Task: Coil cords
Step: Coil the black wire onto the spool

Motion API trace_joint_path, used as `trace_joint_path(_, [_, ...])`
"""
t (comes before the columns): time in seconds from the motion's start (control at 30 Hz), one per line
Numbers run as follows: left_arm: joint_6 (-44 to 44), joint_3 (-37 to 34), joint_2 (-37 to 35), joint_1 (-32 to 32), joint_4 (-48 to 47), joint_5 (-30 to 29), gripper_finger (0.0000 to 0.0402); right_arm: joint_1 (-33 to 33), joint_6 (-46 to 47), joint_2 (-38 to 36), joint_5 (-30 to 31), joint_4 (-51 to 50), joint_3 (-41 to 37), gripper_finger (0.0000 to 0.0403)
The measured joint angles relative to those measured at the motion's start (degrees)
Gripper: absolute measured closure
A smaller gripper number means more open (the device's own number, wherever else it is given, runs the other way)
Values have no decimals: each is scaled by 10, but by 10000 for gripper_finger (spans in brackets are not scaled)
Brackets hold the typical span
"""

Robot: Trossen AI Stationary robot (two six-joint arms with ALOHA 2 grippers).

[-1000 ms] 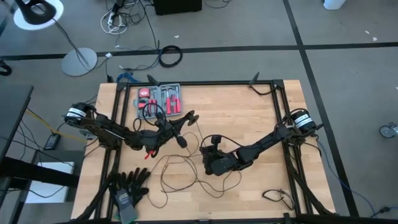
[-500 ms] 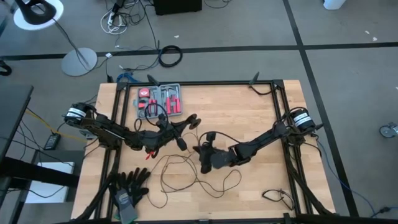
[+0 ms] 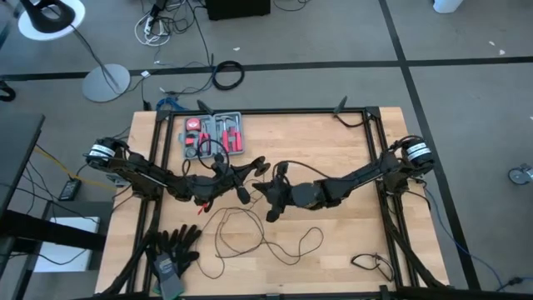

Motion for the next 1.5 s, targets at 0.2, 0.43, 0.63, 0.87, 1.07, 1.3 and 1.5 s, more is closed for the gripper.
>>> trace_joint_path(0.2, [-27, 0, 0, 0, 4, 34, 402, -24, 6, -8, -75, 44, 0, 402])
trace_joint_path(0.43, [-30, 1, 0, 0, 24, 69, 402, -49, 26, -8, -135, 106, 0, 403])
trace_joint_path(0.63, [-28, 19, 0, 1, 11, 98, 402, -66, 26, -8, -170, 151, 0, 403])
trace_joint_path(0.87, [-30, 39, 0, 1, -48, 107, 402, -81, 19, -8, -187, 191, 0, 403])
trace_joint_path(1.07, [-30, 40, 0, 1, -47, 116, 402, -94, 15, -8, -201, 211, 0, 403])
trace_joint_path(1.3, [-30, 40, 0, 1, -57, 136, 402, -99, -45, -8, -137, 211, 0, 403])
trace_joint_path(1.5, [-30, 40, 0, 1, -80, 125, 402, -78, -119, -14, -47, 196, 0, 403])
